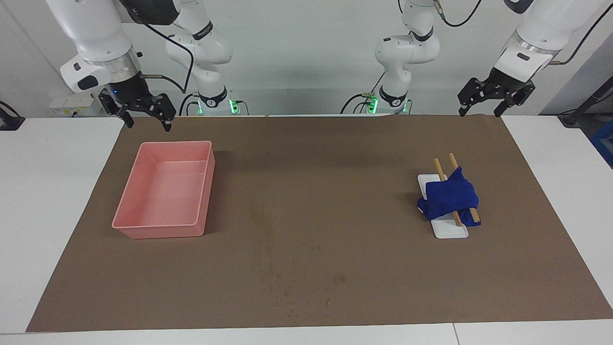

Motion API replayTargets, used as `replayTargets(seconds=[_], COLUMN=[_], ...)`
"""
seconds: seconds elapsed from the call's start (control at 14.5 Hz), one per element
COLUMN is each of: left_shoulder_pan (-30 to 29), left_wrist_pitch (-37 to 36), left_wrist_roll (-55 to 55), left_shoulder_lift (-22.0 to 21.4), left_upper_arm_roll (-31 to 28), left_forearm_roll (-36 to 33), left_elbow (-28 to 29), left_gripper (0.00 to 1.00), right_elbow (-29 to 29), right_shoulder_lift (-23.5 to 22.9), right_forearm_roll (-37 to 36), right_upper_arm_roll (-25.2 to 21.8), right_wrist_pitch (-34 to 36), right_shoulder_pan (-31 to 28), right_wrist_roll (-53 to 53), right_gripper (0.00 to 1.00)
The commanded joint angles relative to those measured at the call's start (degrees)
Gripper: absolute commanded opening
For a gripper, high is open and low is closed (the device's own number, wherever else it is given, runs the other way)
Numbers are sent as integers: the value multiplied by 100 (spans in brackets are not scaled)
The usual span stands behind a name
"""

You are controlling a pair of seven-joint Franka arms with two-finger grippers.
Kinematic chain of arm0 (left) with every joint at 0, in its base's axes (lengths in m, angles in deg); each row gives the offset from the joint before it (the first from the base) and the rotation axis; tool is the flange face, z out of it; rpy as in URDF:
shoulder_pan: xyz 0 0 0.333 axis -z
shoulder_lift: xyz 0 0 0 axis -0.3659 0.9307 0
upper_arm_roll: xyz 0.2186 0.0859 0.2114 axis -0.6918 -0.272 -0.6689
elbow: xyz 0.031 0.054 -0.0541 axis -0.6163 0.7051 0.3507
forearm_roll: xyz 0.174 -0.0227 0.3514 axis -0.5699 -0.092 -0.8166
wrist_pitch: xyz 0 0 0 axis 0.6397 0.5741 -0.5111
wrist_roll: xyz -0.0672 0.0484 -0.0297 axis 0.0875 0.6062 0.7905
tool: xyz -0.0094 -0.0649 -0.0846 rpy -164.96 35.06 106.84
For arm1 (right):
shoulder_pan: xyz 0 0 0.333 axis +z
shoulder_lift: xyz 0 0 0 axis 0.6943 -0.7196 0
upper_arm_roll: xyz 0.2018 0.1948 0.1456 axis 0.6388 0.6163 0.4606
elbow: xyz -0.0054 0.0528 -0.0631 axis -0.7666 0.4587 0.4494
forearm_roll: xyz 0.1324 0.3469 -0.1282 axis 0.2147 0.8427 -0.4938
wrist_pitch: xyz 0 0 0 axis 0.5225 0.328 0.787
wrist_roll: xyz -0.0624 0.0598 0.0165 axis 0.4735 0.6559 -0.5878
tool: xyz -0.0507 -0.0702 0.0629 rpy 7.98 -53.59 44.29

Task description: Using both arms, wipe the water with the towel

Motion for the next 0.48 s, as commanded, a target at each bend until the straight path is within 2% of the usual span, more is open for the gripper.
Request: replayTargets(seconds=[0.0, 0.28, 0.41], left_shoulder_pan=[-6, -6, -15], left_wrist_pitch=[-13, 66, 451], left_wrist_roll=[-65, -82, -65], left_shoulder_lift=[18, 18, -70], left_upper_arm_roll=[-2, -11, -11], left_forearm_roll=[86, 95, 95], left_elbow=[-57, -5, 231], left_gripper=[100, 100, 100], right_elbow=[-351, -397, -396], right_shoulder_lift=[-151, -248, -257], right_forearm_roll=[-135, -56, -38], right_upper_arm_roll=[52, 61, 52], right_wrist_pitch=[164, 208, 191], right_shoulder_pan=[21, 4, -14], right_wrist_roll=[-55, -90, -107], right_gripper=[100, 100, 100])
